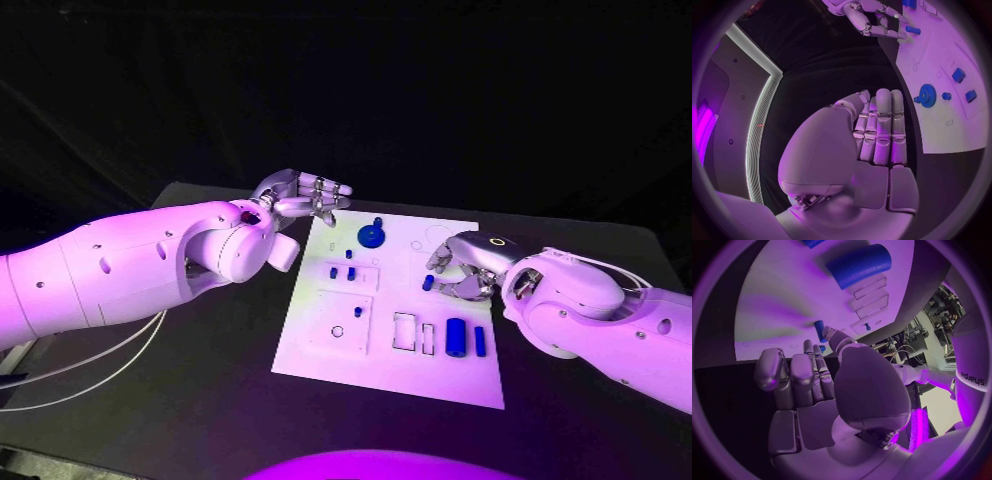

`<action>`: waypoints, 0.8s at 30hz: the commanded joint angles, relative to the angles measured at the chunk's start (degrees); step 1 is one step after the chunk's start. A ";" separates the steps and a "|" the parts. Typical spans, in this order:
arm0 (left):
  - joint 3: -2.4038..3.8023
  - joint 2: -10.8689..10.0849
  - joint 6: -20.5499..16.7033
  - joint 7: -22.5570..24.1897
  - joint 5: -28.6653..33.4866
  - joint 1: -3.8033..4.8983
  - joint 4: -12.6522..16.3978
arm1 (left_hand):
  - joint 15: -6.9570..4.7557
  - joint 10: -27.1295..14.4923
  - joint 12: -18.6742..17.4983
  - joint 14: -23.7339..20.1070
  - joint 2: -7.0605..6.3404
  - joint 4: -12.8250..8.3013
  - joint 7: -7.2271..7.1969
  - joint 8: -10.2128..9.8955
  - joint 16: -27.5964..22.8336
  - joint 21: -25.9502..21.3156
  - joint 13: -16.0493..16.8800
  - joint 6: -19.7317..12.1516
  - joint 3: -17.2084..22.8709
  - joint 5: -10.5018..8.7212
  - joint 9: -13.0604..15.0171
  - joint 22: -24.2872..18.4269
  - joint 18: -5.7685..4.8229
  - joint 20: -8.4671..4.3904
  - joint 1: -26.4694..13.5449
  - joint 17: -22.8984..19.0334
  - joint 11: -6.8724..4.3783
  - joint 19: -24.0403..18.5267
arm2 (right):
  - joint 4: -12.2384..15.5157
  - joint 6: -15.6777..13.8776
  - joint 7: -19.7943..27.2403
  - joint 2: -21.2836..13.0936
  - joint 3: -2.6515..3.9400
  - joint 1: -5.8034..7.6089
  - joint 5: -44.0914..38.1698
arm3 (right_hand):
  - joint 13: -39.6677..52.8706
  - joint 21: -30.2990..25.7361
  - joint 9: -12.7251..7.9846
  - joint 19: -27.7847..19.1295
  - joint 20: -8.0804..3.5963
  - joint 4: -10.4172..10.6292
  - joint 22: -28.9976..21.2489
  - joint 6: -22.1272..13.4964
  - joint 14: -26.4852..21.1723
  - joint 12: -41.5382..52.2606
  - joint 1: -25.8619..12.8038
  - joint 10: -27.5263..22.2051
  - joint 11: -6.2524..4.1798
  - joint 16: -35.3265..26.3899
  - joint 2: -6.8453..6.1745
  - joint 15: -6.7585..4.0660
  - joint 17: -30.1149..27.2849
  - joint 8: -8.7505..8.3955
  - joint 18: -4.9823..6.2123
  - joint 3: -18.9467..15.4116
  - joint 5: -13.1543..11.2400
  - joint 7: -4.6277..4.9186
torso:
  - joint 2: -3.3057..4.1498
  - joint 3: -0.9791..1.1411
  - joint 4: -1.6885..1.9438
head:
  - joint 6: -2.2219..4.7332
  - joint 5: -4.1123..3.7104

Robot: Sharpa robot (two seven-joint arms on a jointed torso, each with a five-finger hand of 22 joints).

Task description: Assemble the parts on the task board

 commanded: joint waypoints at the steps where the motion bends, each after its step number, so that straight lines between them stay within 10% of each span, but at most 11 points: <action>1: 0.04 0.18 1.31 -0.13 0.26 0.04 0.11 | 0.08 -0.25 0.32 -0.22 0.26 -0.30 0.01 0.08 0.02 -0.28 0.09 -0.26 0.03 0.11 -0.08 -0.03 0.31 0.06 0.39 -0.10 -0.02 0.05 | -0.34 1.09 0.41 0.42 -0.02 -0.10 -0.19 | 0.08 0.71 0.12 0.61 0.00 0.16 2.32 0.59 0.44 0.51 0.27 0.70 -0.16 0.49 0.55 -0.18 0.38 0.47 0.45 0.21 -0.10 0.15 | -0.02 0.09 0.00 | 0.15 -0.43; 24: 0.04 0.70 1.55 0.29 0.26 0.04 0.25 | 0.20 -0.58 0.39 -0.23 0.16 -0.17 0.15 0.00 0.06 -0.27 0.06 -0.54 -0.24 0.06 -0.15 -0.01 0.27 0.12 -0.01 -0.22 0.12 0.05 | -1.93 3.12 0.57 2.51 -0.07 -0.36 -1.03 | 0.56 4.47 1.13 3.49 -1.65 0.06 4.78 5.58 2.04 3.57 2.32 7.95 -2.36 2.28 2.82 -1.91 1.93 2.75 -0.43 3.85 -3.73 -1.45 | 0.02 0.04 -0.06 | 0.53 -0.98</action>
